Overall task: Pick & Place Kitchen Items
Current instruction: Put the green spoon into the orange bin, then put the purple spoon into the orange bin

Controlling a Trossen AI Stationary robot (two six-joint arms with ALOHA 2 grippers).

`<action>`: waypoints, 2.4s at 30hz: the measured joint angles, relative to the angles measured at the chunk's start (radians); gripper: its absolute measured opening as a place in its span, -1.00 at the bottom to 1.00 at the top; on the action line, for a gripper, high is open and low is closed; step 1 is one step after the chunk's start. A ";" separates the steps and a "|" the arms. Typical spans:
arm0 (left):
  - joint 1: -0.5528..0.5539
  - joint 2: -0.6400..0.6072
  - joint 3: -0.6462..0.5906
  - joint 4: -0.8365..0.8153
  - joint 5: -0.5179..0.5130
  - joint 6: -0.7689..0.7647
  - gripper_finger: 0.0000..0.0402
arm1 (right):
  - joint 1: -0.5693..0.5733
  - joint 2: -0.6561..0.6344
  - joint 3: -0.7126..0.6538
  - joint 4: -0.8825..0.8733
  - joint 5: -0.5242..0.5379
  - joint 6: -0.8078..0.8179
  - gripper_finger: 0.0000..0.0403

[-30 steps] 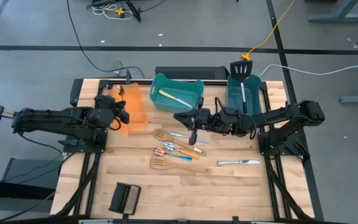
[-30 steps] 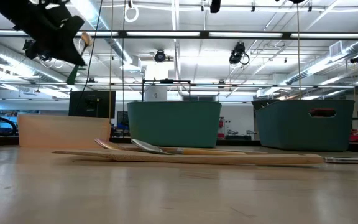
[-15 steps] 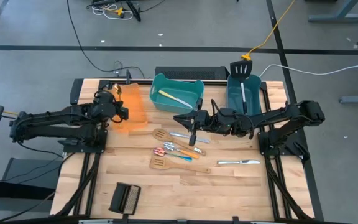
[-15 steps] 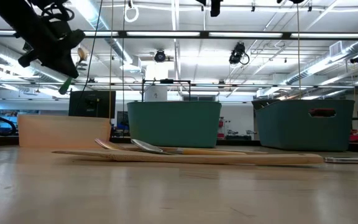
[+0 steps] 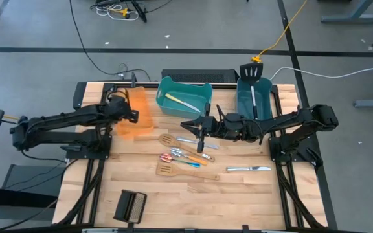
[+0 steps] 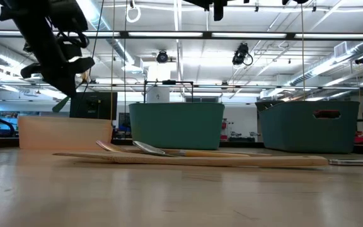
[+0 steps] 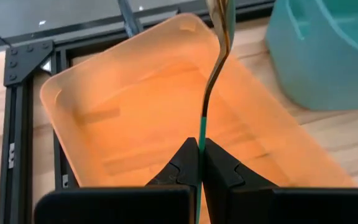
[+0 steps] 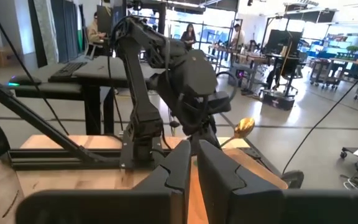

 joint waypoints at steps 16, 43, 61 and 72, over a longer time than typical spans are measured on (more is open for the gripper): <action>0.177 0.166 0.000 0.076 0.136 0.130 -0.96 | 0.002 0.000 0.000 -0.005 -0.010 0.002 -0.81; 0.308 0.310 0.001 0.113 0.318 0.214 -0.93 | 0.002 0.000 0.000 -0.011 -0.009 0.010 -0.81; 0.306 0.309 0.001 0.122 0.309 0.266 -0.62 | 0.002 0.000 0.000 -0.015 -0.007 0.010 -0.81; 0.271 0.276 0.000 0.136 0.330 0.419 -0.62 | 0.002 0.000 0.000 -0.116 -0.008 0.072 -0.81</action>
